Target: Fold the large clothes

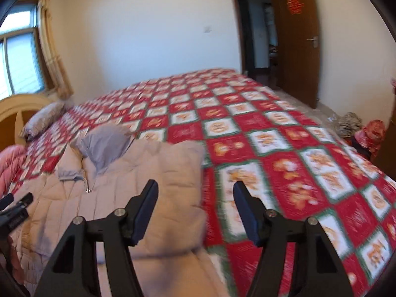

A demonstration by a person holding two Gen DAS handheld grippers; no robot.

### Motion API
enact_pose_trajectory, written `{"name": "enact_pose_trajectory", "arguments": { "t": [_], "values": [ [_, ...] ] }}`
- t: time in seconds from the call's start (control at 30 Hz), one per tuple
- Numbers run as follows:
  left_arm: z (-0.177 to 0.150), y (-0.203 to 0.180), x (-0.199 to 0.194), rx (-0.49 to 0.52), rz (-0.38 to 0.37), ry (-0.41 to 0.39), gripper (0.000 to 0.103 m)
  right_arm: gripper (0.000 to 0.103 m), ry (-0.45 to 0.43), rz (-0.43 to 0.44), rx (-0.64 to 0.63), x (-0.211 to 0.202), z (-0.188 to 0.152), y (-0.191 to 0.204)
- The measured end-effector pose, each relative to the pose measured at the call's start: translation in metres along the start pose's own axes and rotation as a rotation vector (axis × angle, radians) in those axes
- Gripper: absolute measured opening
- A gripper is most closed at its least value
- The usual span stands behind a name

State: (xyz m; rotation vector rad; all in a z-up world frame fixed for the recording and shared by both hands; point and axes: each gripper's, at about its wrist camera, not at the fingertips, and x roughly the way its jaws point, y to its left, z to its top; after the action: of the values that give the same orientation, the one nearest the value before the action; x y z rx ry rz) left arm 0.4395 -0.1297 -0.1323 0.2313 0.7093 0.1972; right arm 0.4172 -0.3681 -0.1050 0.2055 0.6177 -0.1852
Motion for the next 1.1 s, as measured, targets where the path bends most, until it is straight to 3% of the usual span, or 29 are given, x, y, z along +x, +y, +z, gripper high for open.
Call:
{"name": "enact_pose_trajectory", "arguments": {
  "t": [0.07,0.17,0.27,0.5,1.1],
  "values": [
    [-0.009,-0.003,0.028,0.037,0.053,0.056,0.077,0.067,0.066,0.031,-0.031,0.026,-0.005,0.012],
    [-0.025,0.004,0.052,0.030,0.039,0.090,0.077,0.067,0.128,0.035,-0.074,0.050,-0.023,0.026],
    [-0.033,0.005,0.054,0.040,0.055,0.053,0.084,0.067,0.137,0.025,-0.122,0.059,-0.042,0.034],
    [-0.036,0.009,0.067,0.007,0.031,0.082,0.090,0.068,0.151,0.026,-0.119,0.069,-0.053,0.030],
    [-0.038,0.003,0.072,0.007,0.038,0.091,0.094,0.073,0.179,-0.060,-0.195,0.080,-0.058,0.042]
  ]
}}
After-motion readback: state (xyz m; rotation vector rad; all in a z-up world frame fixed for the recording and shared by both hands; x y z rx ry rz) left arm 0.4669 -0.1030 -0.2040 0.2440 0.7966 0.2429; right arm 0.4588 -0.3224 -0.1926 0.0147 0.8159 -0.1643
